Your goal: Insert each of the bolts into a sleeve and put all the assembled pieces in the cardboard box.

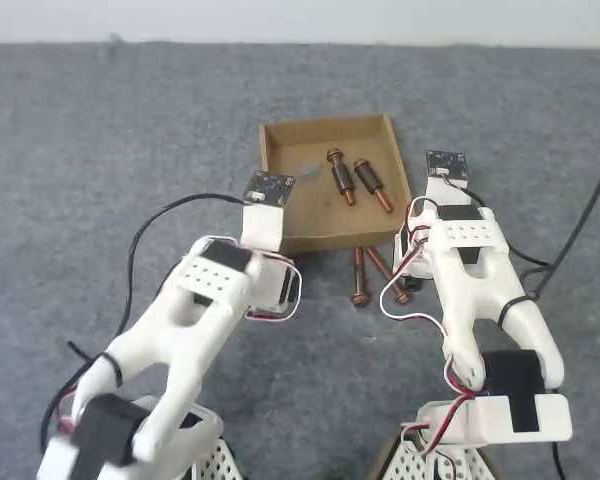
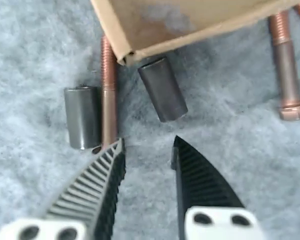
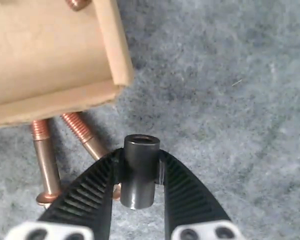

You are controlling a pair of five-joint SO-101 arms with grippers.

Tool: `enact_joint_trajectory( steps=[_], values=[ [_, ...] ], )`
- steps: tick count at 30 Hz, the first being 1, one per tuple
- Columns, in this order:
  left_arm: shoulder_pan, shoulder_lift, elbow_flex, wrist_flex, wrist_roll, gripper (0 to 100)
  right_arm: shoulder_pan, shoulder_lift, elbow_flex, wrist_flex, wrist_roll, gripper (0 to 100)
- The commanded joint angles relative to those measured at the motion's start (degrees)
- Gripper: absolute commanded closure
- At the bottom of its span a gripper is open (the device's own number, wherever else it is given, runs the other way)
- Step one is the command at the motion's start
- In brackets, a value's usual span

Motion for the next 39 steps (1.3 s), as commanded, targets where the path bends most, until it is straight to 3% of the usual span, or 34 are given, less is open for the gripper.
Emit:
enact_joint_trajectory(
  steps=[1,11,22,27,32,35,39],
  values=[
    [-0.44,-4.04,1.36,-2.81,0.53,85,0.75,-1.8,-0.35,-0.75,-0.09,99.2],
    [-7.47,7.47,-4.18,-4.92,0.26,85,0.75,-1.8,-0.18,-0.75,-0.09,99.2],
    [-1.85,8.18,-0.57,-1.32,-4.04,86,0.75,-1.8,-0.18,-0.75,-0.09,99.2],
    [-1.85,8.18,0.04,-1.23,-4.04,100,0.75,-1.8,-0.18,-0.75,-0.09,99.2],
    [-1.76,8.09,0.13,-0.18,-4.84,99,0.75,-1.8,-0.18,-0.75,-0.09,99.2],
    [-0.97,7.47,-0.57,3.78,-13.36,99,0.75,-1.8,-0.09,-1.19,-0.09,99.2],
    [-1.41,7.47,-5.85,13.71,-30.24,99,0.75,-1.8,0.0,-1.71,-0.09,99.2]
  ],
)
